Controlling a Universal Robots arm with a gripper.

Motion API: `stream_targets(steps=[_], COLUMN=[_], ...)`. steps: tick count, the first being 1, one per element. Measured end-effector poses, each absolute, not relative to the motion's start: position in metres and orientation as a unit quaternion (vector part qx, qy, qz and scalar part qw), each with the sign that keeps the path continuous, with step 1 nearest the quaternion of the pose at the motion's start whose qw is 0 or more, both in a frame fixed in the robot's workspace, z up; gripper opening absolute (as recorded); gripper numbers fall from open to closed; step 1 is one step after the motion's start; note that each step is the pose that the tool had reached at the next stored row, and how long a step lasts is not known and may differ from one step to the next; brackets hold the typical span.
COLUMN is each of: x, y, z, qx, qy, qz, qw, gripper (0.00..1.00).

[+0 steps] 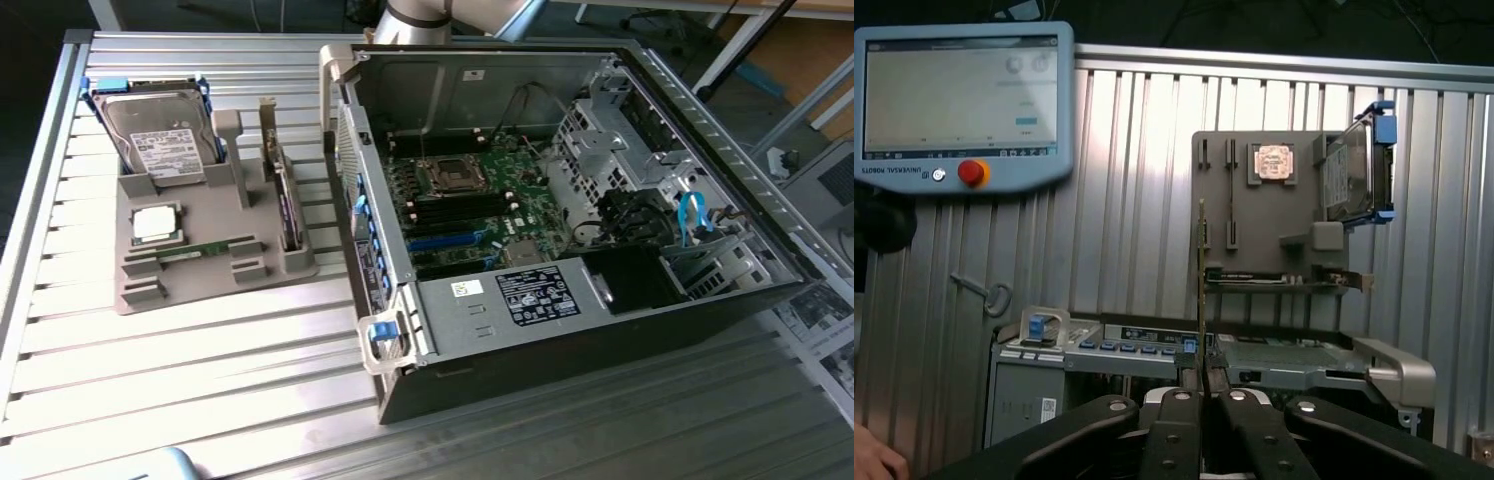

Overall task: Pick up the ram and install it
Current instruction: 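Pick up the ram and move it above insertion slot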

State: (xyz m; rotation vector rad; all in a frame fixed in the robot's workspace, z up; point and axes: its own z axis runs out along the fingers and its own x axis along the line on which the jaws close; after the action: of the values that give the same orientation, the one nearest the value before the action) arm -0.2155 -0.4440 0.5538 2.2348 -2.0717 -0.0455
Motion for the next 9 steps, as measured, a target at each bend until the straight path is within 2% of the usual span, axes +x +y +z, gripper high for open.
stream_targets(steps=[9], x=[-0.2093], y=[-0.4440], z=[0.5527], qx=[0.732], qy=[-0.679], qz=[-0.016], qw=[0.048], gripper=[0.13])
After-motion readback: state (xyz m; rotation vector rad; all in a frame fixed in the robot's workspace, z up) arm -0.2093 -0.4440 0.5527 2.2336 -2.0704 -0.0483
